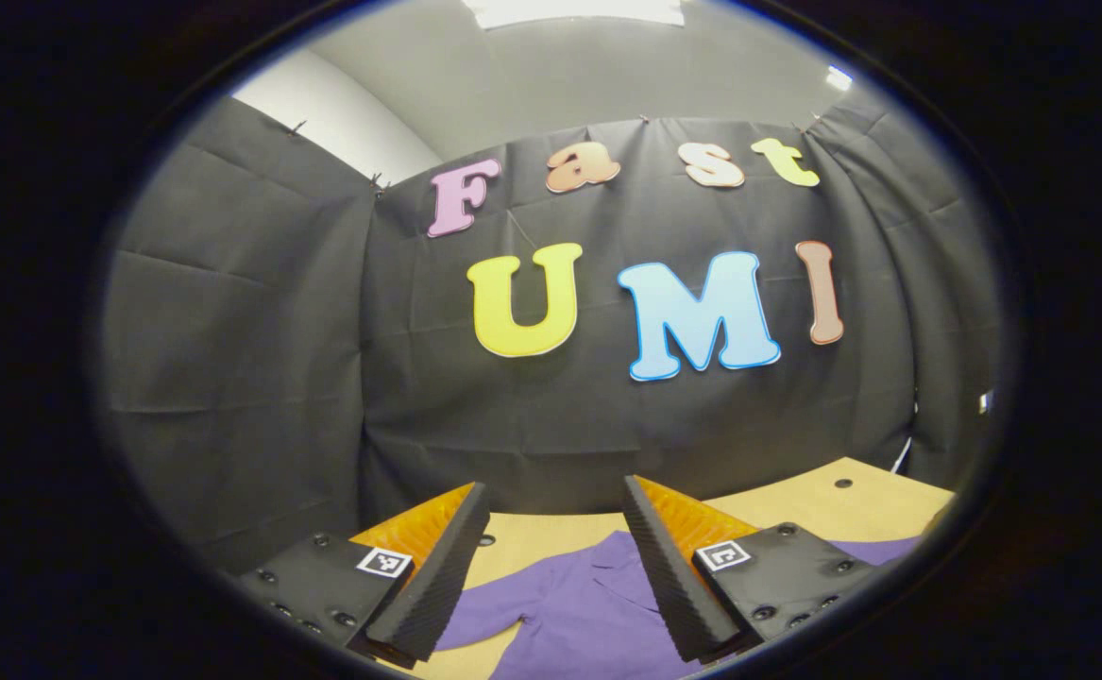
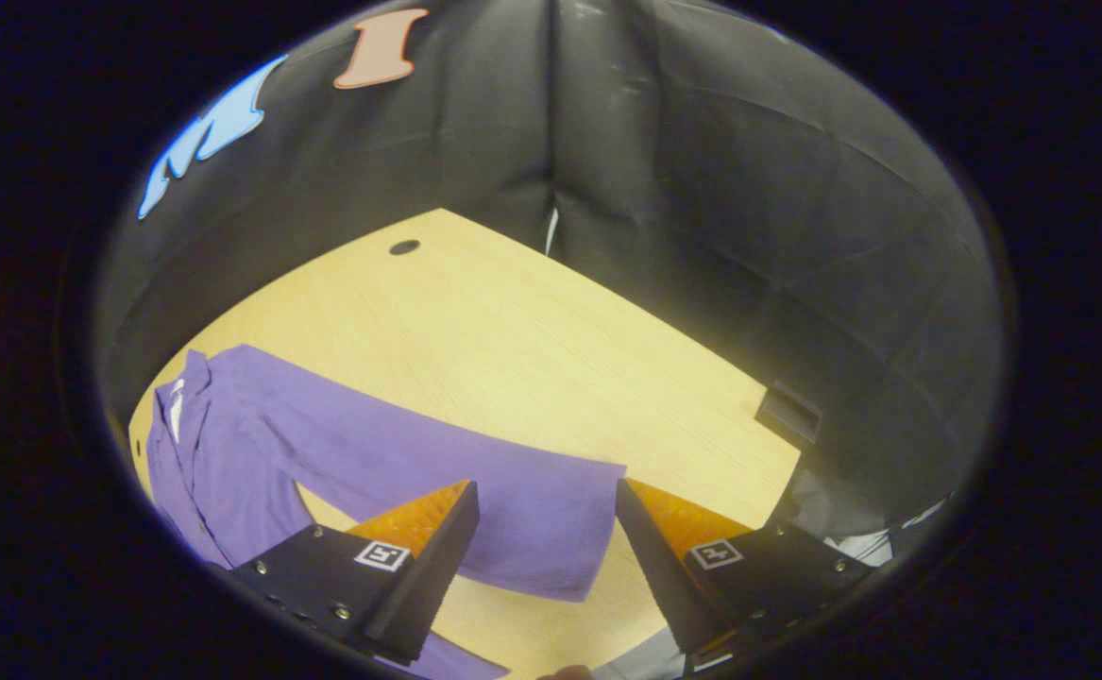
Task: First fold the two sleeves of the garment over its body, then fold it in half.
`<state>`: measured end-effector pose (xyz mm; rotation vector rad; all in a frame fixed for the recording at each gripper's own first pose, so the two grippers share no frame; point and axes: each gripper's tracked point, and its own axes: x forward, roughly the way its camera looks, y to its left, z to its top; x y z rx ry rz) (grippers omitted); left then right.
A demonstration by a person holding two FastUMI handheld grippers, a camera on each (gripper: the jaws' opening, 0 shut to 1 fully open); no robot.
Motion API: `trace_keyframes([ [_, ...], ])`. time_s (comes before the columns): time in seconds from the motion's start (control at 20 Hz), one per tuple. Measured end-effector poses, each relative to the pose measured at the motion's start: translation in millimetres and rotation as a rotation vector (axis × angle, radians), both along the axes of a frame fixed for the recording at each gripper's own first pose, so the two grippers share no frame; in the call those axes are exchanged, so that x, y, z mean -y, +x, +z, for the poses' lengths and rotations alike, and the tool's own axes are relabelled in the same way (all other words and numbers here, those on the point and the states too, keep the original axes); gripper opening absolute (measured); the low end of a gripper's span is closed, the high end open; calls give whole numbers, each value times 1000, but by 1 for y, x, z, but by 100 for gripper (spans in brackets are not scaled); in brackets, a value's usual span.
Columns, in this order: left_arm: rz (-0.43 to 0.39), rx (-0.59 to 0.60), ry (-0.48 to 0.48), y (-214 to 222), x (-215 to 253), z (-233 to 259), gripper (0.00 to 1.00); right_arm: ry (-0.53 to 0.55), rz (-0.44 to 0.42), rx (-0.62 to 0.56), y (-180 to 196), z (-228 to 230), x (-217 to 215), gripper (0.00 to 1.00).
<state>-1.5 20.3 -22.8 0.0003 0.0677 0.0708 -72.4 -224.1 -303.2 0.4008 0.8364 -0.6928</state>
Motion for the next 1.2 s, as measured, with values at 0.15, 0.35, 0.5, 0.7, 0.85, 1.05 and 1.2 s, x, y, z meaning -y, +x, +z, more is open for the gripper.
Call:
trace_keyframes([
  [0.15,-8,-8,5,-2,5,-2,96,12,-17,-57,-10,-20,12,91],
  [0.35,-28,-20,14,-3,14,-6,96,117,-25,-63,-7,-39,5,92],
  [0.5,-37,-22,18,-3,17,-5,96,141,-48,-85,-6,-46,5,92],
  [0.7,-40,-15,30,-4,18,-1,96,188,-80,-87,-8,-53,-2,93],
  [0.85,-43,-15,24,-5,19,-3,96,206,-81,-108,-12,-54,-9,96],
  [1.05,-51,-19,4,-5,22,-7,96,182,-6,-104,0,-54,-11,90],
  [1.2,-50,-15,-4,-5,20,-9,95,182,17,-100,6,-53,-16,57],
])
